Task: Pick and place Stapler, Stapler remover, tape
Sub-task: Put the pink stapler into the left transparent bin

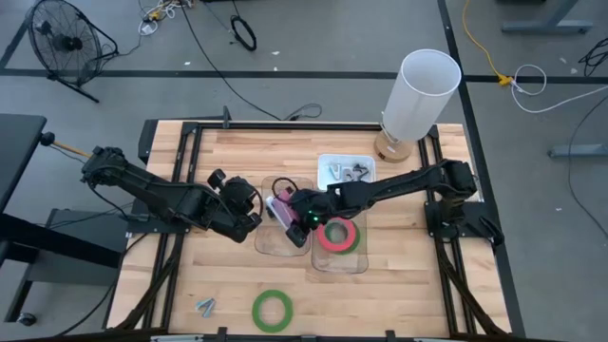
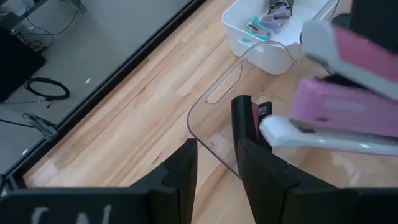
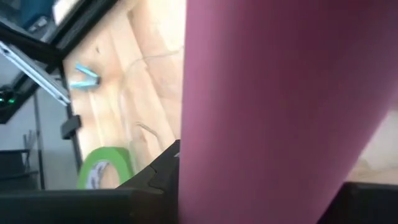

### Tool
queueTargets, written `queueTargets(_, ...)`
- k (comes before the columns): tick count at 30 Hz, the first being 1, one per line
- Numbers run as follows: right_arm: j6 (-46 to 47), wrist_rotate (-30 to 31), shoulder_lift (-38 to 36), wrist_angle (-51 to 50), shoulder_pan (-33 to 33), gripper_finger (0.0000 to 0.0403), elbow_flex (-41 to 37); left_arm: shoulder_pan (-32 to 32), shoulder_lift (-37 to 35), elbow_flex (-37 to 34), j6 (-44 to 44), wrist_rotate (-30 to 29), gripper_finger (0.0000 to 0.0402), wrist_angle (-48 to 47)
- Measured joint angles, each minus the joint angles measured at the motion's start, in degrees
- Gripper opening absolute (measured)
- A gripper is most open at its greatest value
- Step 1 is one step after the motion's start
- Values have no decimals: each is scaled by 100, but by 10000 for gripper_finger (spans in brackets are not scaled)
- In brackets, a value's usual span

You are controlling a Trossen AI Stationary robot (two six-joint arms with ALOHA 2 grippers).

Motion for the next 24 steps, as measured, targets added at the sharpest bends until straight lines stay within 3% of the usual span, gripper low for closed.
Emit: queueTargets(24, 131, -406, 467, 269, 98, 140, -8, 0, 0, 0, 9, 4, 122, -50)
